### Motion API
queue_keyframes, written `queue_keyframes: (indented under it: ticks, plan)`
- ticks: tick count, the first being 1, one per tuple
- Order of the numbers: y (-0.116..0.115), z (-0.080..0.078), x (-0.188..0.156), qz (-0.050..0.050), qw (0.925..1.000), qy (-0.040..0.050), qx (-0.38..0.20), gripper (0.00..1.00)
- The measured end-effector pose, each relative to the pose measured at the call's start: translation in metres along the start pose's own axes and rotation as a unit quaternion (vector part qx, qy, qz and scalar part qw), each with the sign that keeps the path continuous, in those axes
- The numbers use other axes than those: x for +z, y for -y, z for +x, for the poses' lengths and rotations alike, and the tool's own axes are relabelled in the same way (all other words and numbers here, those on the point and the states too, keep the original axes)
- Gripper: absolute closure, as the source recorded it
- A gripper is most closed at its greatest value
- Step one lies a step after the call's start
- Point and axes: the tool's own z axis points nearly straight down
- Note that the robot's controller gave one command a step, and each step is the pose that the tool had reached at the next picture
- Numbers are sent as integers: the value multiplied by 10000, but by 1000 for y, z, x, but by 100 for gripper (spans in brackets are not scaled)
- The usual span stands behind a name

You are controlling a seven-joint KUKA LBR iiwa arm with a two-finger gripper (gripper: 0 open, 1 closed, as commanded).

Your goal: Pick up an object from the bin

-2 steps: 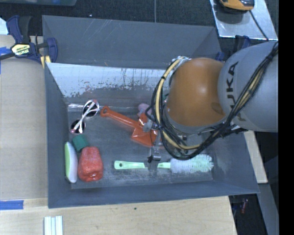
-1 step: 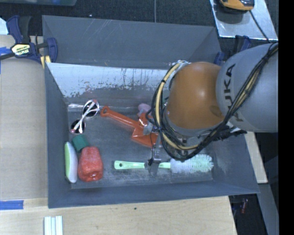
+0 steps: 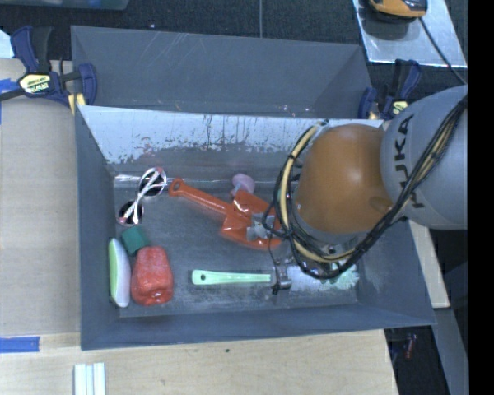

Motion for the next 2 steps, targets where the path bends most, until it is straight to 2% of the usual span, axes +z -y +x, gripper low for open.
queue_keyframes:
  ticks: [1, 2]
  plan:
    - [17, -31, 16, 6, 9970, 27, -775, 0]
    - [16, -24, 27, 1, 9932, 13, -1167, 0]
